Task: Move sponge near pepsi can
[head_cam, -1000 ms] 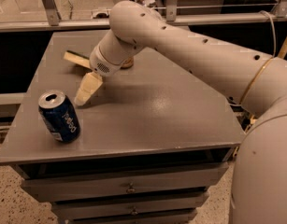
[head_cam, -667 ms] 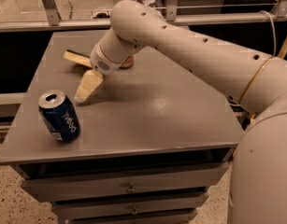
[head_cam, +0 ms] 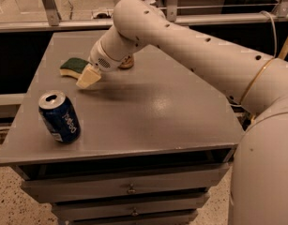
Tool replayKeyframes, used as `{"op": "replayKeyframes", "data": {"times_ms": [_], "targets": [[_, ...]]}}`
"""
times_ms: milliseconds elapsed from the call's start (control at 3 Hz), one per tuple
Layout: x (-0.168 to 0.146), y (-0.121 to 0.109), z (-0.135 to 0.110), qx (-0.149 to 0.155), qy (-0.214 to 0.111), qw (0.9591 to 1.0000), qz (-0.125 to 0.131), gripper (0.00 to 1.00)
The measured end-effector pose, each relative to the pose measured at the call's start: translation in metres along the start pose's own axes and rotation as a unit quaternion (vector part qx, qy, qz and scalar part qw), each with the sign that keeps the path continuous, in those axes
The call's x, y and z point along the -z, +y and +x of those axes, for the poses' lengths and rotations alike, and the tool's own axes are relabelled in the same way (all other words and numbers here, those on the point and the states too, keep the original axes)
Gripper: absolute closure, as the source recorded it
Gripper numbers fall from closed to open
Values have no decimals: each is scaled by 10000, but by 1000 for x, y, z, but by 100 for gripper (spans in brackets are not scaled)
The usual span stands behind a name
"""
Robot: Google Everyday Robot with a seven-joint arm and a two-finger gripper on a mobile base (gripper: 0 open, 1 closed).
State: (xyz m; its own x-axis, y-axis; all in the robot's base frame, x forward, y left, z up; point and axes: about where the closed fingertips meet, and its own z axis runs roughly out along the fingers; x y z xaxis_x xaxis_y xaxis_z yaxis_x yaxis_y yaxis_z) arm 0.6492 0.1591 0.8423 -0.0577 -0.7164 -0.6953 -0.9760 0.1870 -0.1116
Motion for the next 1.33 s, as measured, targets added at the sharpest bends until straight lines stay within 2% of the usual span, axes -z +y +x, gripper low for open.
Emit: {"op": "replayKeyframes", "data": {"times_ms": [667, 1000, 1333], "targets": [[-2, 2, 3, -11, 46, 10000, -29, 94], [-2, 4, 3, 17, 79, 9999, -75, 100], [-2, 4, 3, 18, 80, 9999, -75, 100]]}}
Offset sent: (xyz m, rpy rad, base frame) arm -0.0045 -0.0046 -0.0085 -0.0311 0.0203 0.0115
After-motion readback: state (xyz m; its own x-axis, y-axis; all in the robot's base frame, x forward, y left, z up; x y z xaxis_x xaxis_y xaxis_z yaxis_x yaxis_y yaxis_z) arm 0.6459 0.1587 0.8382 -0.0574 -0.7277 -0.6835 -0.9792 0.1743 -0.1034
